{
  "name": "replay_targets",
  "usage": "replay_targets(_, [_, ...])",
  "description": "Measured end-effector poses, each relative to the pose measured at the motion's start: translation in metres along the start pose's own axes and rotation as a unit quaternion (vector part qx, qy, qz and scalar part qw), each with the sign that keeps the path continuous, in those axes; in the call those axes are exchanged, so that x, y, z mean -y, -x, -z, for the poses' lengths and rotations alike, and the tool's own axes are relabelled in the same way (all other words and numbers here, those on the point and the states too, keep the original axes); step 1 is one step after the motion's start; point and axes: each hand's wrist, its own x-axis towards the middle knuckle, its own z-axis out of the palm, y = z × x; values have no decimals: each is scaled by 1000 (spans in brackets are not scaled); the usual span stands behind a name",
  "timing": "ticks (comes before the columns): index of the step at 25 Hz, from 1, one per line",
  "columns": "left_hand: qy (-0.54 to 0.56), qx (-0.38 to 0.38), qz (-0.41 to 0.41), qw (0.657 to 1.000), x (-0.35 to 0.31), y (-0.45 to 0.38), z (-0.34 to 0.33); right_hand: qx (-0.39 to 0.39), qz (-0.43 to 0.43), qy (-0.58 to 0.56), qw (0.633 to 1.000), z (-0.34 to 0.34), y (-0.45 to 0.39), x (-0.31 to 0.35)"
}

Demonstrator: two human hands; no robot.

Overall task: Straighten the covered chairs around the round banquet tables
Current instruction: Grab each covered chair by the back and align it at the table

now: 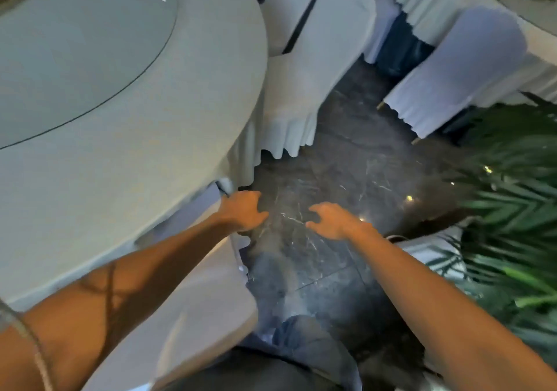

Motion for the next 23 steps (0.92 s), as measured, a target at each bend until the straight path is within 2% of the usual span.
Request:
replay_targets(6, [56,-1,102,993,-22,-92,16,90,69,37,993,60,-118,-50])
replay_targets(12, [73,4,171,983,-82,-197,47,105,156,74,979,167,-194,-129])
replay_targets(18, [59,-22,171,983,-183,-318,131,79,189,106,973,301,-261,-234])
replay_targets(23, [60,-53,163,983,-244,-450,198,61,195,147,968,410,-342,-305])
